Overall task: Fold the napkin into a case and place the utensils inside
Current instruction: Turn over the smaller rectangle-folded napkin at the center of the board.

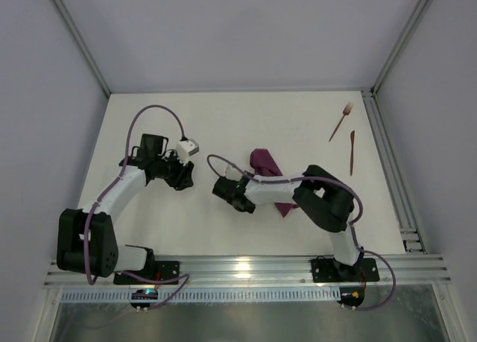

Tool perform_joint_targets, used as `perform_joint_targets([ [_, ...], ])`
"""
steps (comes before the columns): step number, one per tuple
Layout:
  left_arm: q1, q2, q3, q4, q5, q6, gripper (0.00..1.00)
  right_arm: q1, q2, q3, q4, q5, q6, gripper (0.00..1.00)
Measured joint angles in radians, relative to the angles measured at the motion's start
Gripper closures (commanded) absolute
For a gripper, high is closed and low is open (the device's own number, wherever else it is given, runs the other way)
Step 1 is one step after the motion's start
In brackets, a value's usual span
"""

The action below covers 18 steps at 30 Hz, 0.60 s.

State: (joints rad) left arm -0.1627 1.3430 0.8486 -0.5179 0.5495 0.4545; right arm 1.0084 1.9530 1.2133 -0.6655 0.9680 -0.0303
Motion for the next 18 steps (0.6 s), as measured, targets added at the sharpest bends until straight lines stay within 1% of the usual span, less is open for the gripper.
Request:
perform_joint_targets([
  [5,0.01,0.0,0.0,0.0,-0.003,0.003,0.55,0.173,0.208,0.106,-0.092,0.027,0.074,0.97],
  [7,0.014,0.0,0.0,0.0,-0.004,0.003,0.55,0.227,0.243,0.133,-0.128,0.046,0.09,0.97],
  [9,0.018,-0.002,0.0,0.0,-0.004,0.003,0.55,0.265,0.253,0.163,-0.154,0.032,0.111,0.97],
  [10,0.019,-0.004,0.0,0.0,-0.004,0.003,0.55,0.274,0.255,0.175,-0.156,0.024,0.116,0.95],
  [12,0.022,-0.007,0.0,0.0,-0.004,0.003,0.55,0.283,0.261,0.204,-0.16,0.006,0.126,0.89],
  [14,0.023,-0.01,0.0,0.0,-0.004,0.003,0.55,0.286,0.269,0.23,-0.165,-0.006,0.135,0.82],
  [15,0.023,-0.01,0.0,0.0,-0.004,0.003,0.55,0.289,0.273,0.241,-0.167,-0.013,0.137,0.75],
  [16,0.024,-0.01,0.0,0.0,-0.004,0.003,0.55,0.29,0.275,0.248,-0.17,-0.016,0.138,0.63],
  [18,0.026,-0.01,0.0,0.0,-0.004,0.003,0.55,0.292,0.274,0.266,-0.185,-0.011,0.133,0.59],
])
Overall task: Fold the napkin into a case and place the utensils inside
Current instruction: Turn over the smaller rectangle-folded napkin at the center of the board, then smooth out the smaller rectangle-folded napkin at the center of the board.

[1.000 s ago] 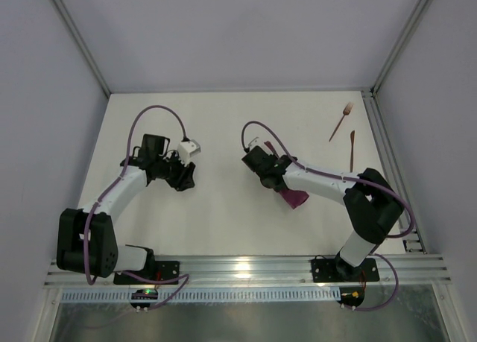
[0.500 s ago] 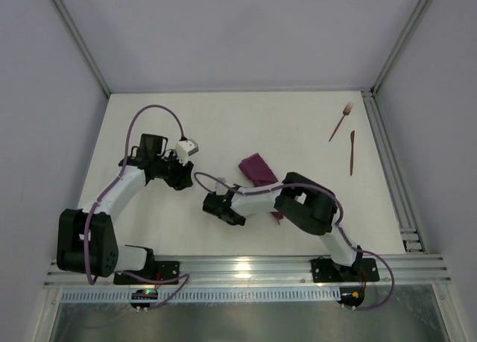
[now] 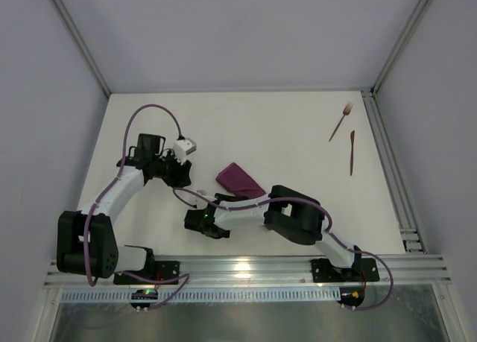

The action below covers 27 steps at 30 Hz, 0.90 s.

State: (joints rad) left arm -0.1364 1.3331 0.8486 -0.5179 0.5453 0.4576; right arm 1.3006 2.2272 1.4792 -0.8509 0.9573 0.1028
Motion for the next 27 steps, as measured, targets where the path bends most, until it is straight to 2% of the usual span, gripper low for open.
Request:
perform_joint_targets([
  [5,0.003,0.0,0.002,-0.001,-0.002,0.0,0.55,0.017,-0.011,0.028,0.007,-0.023,0.0,0.49],
  [11,0.014,0.0,0.028,-0.005,-0.002,-0.002,0.55,0.078,-0.09,0.03,0.094,-0.174,0.012,0.47],
  [14,0.014,0.0,0.041,-0.003,-0.003,-0.01,0.55,0.106,-0.185,-0.005,0.156,-0.264,0.03,0.48],
  [17,0.014,0.011,0.066,-0.003,-0.002,-0.035,0.55,0.101,-0.346,-0.095,0.213,-0.343,0.065,0.56],
  [19,0.008,0.041,0.103,-0.003,-0.005,-0.062,0.56,0.06,-0.489,-0.186,0.257,-0.416,0.109,0.67],
  [21,-0.02,0.082,0.151,-0.001,-0.031,-0.087,0.56,-0.023,-0.626,-0.293,0.303,-0.492,0.162,0.74],
  [22,-0.047,0.105,0.178,0.001,-0.053,-0.098,0.56,-0.072,-0.688,-0.357,0.341,-0.523,0.19,0.79],
  [27,-0.226,0.205,0.273,0.034,-0.15,-0.148,0.55,-0.261,-0.866,-0.62,0.41,-0.607,0.277,0.88],
])
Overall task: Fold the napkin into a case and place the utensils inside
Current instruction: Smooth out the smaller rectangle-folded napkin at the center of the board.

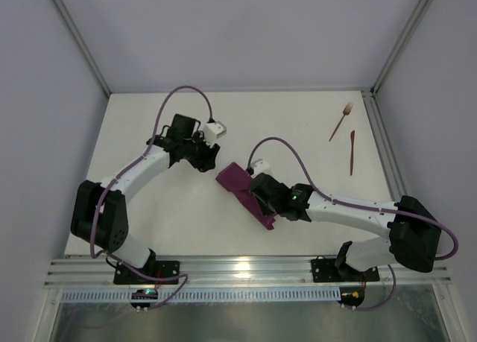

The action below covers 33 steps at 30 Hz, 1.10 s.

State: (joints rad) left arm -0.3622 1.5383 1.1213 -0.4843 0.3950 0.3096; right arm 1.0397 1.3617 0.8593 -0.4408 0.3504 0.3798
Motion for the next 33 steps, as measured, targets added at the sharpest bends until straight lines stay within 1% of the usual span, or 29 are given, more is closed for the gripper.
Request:
perform_joint_targets([
  [2,-0.071,0.049,0.026,0.015,-0.041,-0.021,0.55,-0.03,-0.03,-0.067,0.024,-0.037,0.019,0.92],
  [5,-0.15,0.13,0.053,0.042,-0.089,-0.045,0.55,-0.048,-0.037,-0.123,0.066,-0.086,0.031,0.94],
  [10,-0.222,0.243,0.06,0.057,-0.134,-0.067,0.55,-0.049,-0.035,-0.204,0.138,-0.151,0.063,0.97],
  [13,-0.241,0.275,0.058,0.053,-0.151,-0.066,0.56,-0.049,-0.024,-0.242,0.173,-0.177,0.085,0.97],
  [17,-0.246,0.279,0.039,0.053,-0.176,-0.061,0.57,-0.049,0.001,-0.246,0.208,-0.179,0.097,0.97],
  [23,-0.246,0.273,0.011,0.062,-0.197,-0.04,0.57,-0.049,0.003,-0.246,0.212,-0.17,0.098,0.97],
  [25,-0.246,0.269,0.008,0.062,-0.197,-0.04,0.57,-0.049,-0.012,-0.246,0.2,-0.169,0.095,0.93],
  [28,-0.246,0.252,-0.001,0.061,-0.187,-0.038,0.55,-0.054,-0.045,-0.235,0.167,-0.166,0.087,0.84],
  [29,-0.246,0.244,-0.004,0.06,-0.183,-0.037,0.54,-0.056,-0.056,-0.23,0.158,-0.164,0.085,0.77],
  [32,-0.246,0.205,-0.008,0.057,-0.161,-0.034,0.52,-0.082,-0.117,-0.203,0.135,-0.153,0.074,0.62],
  [33,-0.246,0.189,-0.008,0.056,-0.155,-0.032,0.52,-0.101,-0.145,-0.195,0.13,-0.148,0.071,0.53],
])
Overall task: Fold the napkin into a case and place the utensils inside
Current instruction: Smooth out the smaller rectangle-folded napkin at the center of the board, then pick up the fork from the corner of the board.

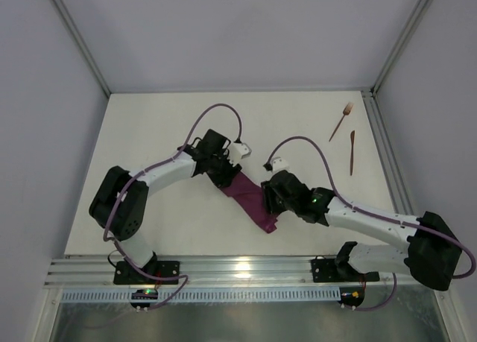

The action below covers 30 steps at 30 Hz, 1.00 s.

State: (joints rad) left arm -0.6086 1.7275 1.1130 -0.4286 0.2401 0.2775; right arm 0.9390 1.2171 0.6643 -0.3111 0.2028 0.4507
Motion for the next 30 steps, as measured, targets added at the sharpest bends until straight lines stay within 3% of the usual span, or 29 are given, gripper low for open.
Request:
perform_joint_targets([
  [3,0.0,-0.048,0.001,-0.006,0.016,0.008,0.51,-0.114,-0.101,0.014,-0.004,0.004,-0.011,0.39],
  [6,0.0,-0.078,0.013,-0.018,0.024,0.015,0.51,-0.334,-0.202,0.021,-0.001,-0.024,-0.023,0.27],
  [7,0.0,-0.084,0.016,-0.019,0.025,0.016,0.51,-0.445,-0.232,0.024,0.003,-0.031,-0.024,0.11],
  [10,0.0,-0.097,0.018,-0.026,0.024,0.018,0.51,-0.674,-0.254,0.035,0.008,-0.02,-0.008,0.08],
  [15,0.0,-0.111,0.018,-0.051,0.008,0.017,0.5,-1.012,-0.135,0.04,0.025,-0.038,-0.003,0.1],
  [19,0.008,-0.15,0.018,-0.083,-0.031,0.017,0.5,-1.186,0.123,0.124,0.02,-0.053,-0.028,0.24],
  [24,0.07,-0.222,0.018,-0.123,-0.039,0.014,0.49,-1.215,0.414,0.385,-0.035,-0.04,-0.091,0.27],
  [30,0.154,-0.268,0.018,-0.131,-0.039,0.013,0.48,-1.226,0.655,0.716,-0.107,-0.066,-0.148,0.43],
])
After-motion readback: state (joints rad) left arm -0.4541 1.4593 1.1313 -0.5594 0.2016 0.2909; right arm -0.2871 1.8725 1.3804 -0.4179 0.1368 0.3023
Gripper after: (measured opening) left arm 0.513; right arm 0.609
